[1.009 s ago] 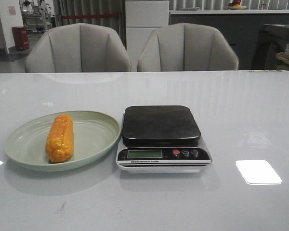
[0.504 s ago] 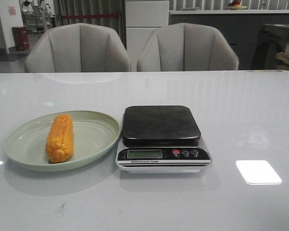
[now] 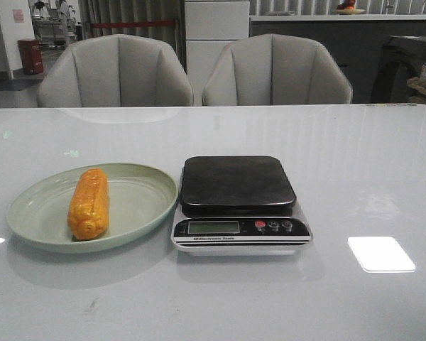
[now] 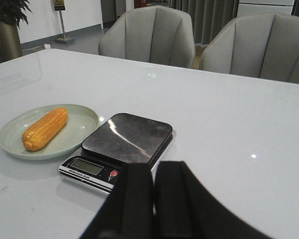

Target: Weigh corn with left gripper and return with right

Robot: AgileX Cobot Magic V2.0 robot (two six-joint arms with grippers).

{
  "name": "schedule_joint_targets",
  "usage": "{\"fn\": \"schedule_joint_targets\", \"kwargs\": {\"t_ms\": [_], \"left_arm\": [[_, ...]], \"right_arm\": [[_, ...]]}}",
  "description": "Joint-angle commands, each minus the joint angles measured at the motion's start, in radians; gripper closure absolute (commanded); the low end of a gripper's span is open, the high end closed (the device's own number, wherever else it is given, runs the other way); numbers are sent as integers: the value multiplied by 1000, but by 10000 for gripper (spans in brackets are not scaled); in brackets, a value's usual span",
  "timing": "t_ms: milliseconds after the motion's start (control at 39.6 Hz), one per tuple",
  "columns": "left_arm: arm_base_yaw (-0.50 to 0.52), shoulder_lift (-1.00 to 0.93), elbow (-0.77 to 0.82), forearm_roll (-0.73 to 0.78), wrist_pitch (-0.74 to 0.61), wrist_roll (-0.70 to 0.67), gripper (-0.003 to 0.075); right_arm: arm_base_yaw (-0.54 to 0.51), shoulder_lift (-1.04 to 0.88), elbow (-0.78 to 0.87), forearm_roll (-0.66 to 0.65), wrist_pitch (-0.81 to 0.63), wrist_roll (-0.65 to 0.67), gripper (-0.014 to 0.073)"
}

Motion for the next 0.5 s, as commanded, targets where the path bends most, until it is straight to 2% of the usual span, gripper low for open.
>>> {"fn": "schedule_joint_targets", "kwargs": {"t_ms": [0, 151, 303, 479], "left_arm": [[79, 12, 16, 25, -192, -2, 598], [240, -6, 131, 25, -429, -2, 598], [348, -65, 251, 26, -609, -2, 598], [466, -116, 357, 26, -675, -2, 598]], "right_arm": [[-6, 10, -25, -11, -76, -8, 439], [-6, 10, -25, -11, -76, -8, 439], [-6, 10, -25, -11, -76, -8, 439], [-6, 10, -25, -11, -76, -8, 439]]}}
